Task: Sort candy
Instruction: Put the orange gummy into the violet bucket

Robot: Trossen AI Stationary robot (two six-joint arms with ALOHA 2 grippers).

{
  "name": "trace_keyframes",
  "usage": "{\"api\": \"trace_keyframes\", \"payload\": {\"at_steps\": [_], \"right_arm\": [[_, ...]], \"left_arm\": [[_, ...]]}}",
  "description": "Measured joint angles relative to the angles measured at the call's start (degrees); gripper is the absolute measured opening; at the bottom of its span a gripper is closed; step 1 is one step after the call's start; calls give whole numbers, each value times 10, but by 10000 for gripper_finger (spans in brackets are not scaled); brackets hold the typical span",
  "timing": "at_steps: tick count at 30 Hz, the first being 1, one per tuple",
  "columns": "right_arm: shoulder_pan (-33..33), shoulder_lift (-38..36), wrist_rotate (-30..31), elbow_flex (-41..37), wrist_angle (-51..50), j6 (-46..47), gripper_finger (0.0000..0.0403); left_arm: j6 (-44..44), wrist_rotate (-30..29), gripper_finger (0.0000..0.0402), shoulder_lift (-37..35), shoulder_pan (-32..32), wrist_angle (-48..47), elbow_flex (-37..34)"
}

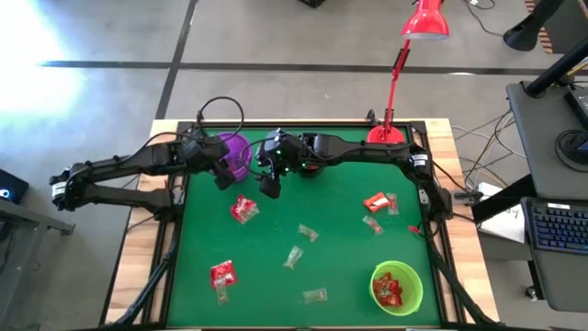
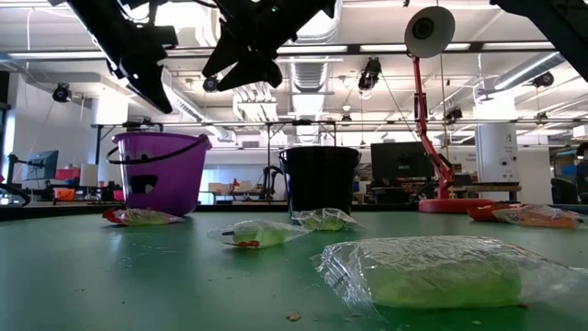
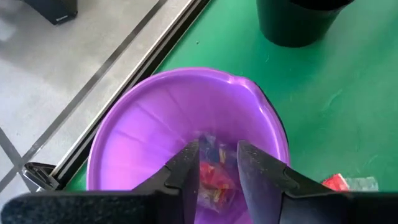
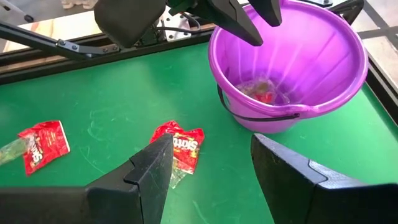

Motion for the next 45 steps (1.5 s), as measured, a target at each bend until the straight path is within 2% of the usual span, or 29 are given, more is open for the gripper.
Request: {"api": "trace_keyframes", "payload": {"at_steps": [5, 11, 14, 20, 31, 38, 41, 45], "right_arm": [[0, 0, 0, 0, 1, 13, 208], [1, 1, -4, 0, 55, 86, 208], [1, 1, -4, 0, 92, 69, 208], [1, 1, 53, 0, 120, 148, 208], [1, 1, 55, 0, 126, 219, 208], [8, 1, -55, 3, -4, 217, 208], [19, 0, -56, 13, -110, 219, 208], [42, -1, -13, 20, -248, 251, 208]], "left_arm": [[-3, 0, 91, 0, 0, 10, 0], [-3, 0, 91, 0, 0, 11, 0], [2, 0, 91, 0, 0, 11, 0], [6, 0, 91, 0, 0, 11, 0], [29, 0, 91, 0, 0, 11, 0], [48, 1, 91, 0, 0, 9, 0], [49, 1, 91, 0, 0, 7, 0], [49, 1, 91, 0, 0, -5, 0]]}}
